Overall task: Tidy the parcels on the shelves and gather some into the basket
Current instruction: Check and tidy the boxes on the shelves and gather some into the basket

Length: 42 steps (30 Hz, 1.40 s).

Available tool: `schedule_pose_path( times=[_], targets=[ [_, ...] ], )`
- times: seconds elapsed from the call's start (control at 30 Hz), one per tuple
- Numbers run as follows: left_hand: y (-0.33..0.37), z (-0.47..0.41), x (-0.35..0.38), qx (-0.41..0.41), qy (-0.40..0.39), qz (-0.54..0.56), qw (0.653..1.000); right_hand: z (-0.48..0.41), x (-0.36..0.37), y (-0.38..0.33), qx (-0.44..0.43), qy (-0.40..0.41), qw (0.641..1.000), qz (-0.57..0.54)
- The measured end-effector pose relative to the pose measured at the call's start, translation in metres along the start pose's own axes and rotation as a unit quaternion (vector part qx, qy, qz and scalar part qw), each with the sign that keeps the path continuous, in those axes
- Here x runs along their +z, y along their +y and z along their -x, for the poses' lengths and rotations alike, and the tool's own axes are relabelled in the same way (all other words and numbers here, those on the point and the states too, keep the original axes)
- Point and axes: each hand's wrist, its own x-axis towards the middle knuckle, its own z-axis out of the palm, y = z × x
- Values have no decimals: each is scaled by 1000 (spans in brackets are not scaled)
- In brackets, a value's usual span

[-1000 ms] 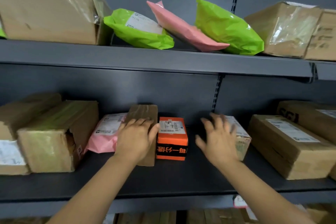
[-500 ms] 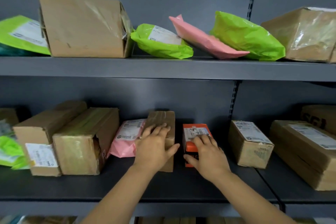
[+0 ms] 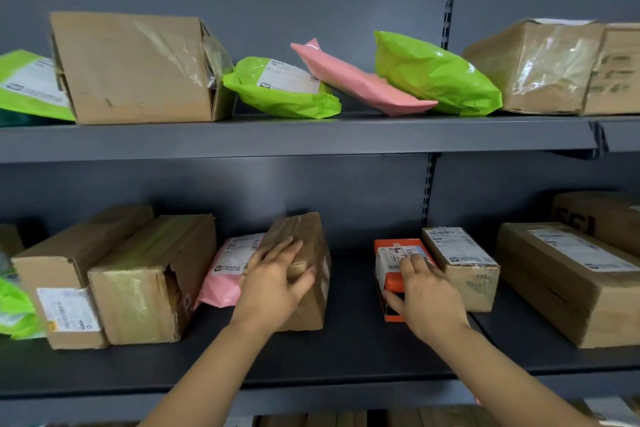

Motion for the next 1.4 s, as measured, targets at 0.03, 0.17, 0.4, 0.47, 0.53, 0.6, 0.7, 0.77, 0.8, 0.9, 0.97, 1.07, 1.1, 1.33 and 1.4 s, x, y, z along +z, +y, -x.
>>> schedule_pose_path(
  times=[0.03, 0.17, 0.4, 0.47, 0.53, 0.6, 0.7, 0.77, 0.8, 0.9, 0.97, 1.07, 1.1, 1.33, 1.4],
  targets=[
    [1, 0, -3, -19, 3, 66, 998, 1, -3, -2, 0, -4, 1000, 0],
    [13, 3, -15, -171, -13, 336, 926, 1, -11, -7, -13, -3, 999, -30],
    [10, 2, -8, -350, -27, 511, 785, 1, -18, -15, -38, 1, 960, -277],
    [15, 1, -11, -367, -21, 531, 763, 3, -21, -23, -58, 11, 948, -314],
    [15, -2, -11, -379, 6, 548, 746, 4, -23, -30, -63, 1, 936, -346],
    [10, -6, -9, -394, 41, 551, 734, 5, -24, -36, -60, -20, 927, -370],
    [7, -7, -9, -405, 65, 582, 702, 6, -23, -41, -71, -42, 919, -385],
    [4, -7, -10, -421, 65, 623, 657, 6, -23, -42, -74, -51, 918, -387],
    [1, -7, -9, -430, 57, 641, 633, 5, -22, -42, -72, -55, 916, -391],
    [-7, -7, -9, -443, 34, 683, 580, 2, -23, -43, -48, -77, 900, -427],
    [-9, -8, -7, -445, 39, 697, 561, 0, -24, -46, -28, -102, 879, -465],
    [-9, -7, -5, -439, 39, 703, 558, -1, -26, -51, -26, -128, 862, -490],
    [-8, -6, -5, -434, 40, 704, 560, -1, -26, -53, -28, -130, 858, -496],
    [2, 4, -8, -334, 29, 644, 688, -6, -39, -60, 0, -173, 785, -595],
    [2, 7, -7, -303, 19, 598, 741, -11, -41, -59, 16, -178, 762, -623]
  ],
)
